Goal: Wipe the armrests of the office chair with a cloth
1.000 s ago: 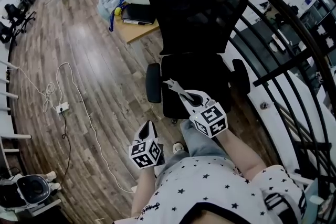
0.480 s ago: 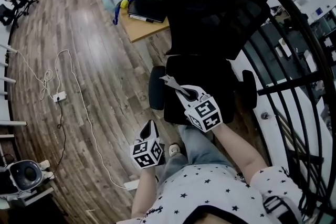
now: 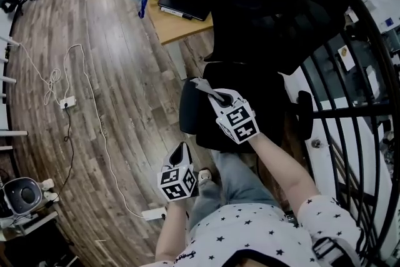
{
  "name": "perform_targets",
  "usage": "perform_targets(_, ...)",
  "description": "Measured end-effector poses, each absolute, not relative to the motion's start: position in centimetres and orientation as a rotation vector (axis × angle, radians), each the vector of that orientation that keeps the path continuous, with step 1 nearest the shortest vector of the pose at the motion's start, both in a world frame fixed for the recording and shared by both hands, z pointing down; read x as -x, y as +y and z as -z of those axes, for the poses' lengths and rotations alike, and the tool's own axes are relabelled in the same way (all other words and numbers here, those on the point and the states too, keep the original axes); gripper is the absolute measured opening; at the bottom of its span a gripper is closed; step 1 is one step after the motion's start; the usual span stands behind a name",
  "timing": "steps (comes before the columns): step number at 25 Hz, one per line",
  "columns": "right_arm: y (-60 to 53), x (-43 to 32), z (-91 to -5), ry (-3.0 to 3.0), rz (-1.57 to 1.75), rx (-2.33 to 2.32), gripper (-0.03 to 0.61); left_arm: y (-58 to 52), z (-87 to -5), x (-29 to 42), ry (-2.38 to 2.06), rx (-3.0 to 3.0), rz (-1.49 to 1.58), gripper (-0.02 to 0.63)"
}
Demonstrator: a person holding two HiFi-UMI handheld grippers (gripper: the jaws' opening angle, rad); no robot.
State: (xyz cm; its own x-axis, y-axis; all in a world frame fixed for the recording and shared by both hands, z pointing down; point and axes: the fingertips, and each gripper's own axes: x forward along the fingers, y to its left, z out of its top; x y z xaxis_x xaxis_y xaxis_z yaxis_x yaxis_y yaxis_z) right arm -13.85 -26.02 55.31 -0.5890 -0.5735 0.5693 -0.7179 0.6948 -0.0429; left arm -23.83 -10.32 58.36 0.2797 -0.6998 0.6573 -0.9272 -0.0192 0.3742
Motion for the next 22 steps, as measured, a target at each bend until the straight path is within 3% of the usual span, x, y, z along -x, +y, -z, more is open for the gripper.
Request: perform_targets(22,-34.8,17.0,-66.6,-2.196,-0.24,-0.768,0.026,-14.1,-63.4,23.8,-1.486,-1.641,-0.374,0.008)
